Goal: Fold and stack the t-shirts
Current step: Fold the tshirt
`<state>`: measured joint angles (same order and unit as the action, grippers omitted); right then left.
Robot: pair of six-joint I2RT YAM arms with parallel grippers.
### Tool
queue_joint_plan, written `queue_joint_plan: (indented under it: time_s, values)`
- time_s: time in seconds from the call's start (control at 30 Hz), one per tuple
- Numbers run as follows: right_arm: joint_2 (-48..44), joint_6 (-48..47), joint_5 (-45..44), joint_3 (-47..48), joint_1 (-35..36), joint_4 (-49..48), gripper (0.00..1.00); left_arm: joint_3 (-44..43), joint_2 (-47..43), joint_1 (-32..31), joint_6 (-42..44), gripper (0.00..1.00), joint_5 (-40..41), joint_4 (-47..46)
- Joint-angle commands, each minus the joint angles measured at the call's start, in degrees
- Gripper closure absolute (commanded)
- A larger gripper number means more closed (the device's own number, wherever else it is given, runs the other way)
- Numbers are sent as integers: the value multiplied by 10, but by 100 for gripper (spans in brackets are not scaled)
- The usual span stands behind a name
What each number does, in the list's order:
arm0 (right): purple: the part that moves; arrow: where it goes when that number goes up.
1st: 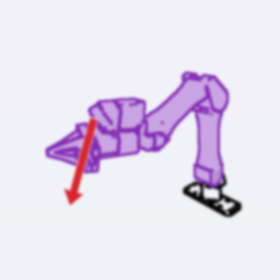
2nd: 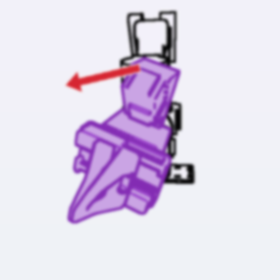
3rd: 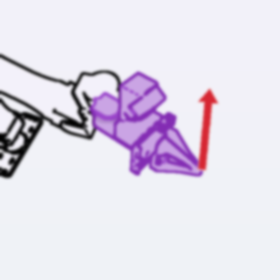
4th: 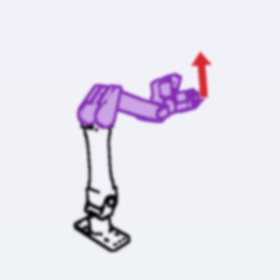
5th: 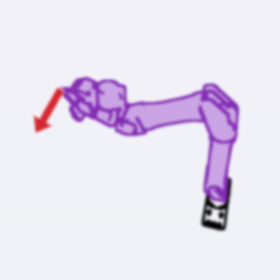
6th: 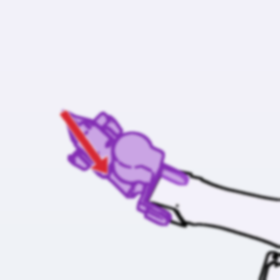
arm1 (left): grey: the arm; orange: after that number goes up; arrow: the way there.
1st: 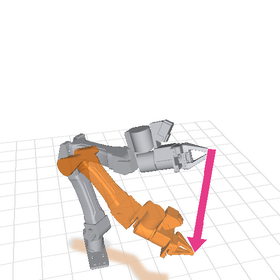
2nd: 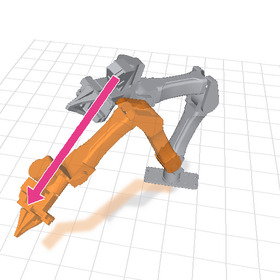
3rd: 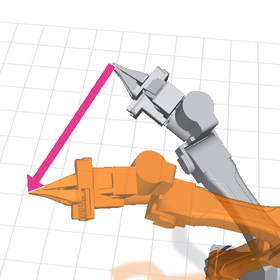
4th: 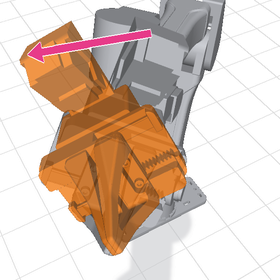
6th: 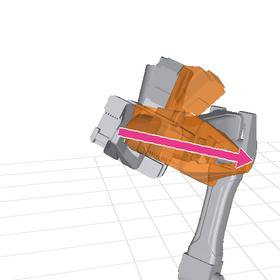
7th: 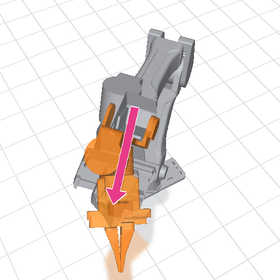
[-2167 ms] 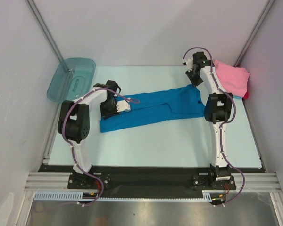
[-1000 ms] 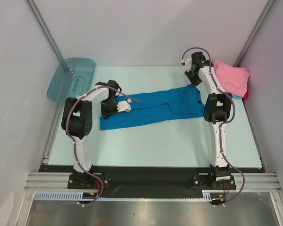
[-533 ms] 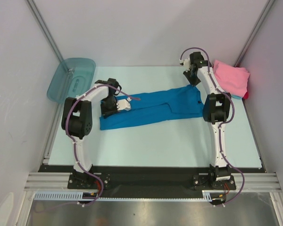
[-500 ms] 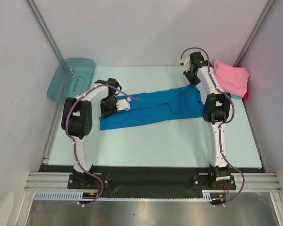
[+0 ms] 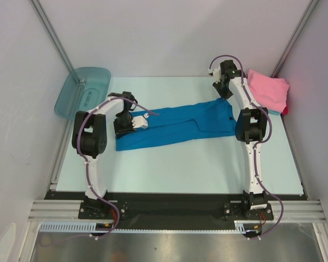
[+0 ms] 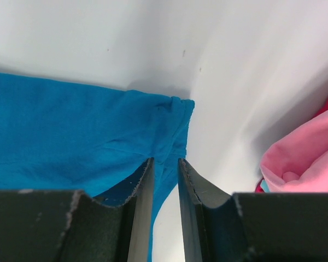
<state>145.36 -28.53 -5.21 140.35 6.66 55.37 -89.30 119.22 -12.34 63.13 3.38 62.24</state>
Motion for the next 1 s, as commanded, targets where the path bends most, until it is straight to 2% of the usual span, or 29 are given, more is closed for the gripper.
queue_joint_plan:
  time_s: [0.0,0.1,0.23,0.3,0.4,0.63,0.97]
  values:
    - [-33,-2,-8,2,3,-9,71,-21,8,10,17,63,4,5]
    - [-34,-3,-8,2,3,-8,71,-24,12,11,17,67,6,4]
    - [-33,-2,-9,1,2,-8,71,-26,8,11,20,79,5,5]
    - [-32,-3,-10,2,2,-9,71,-27,7,12,20,79,7,5]
    - [-30,-3,-10,3,2,-9,71,-30,4,11,19,79,8,8]
    - [-30,-5,-11,4,3,-10,71,-35,-5,12,18,70,9,19]
    - [-30,-6,-12,4,4,-11,71,-39,-3,11,19,69,2,43]
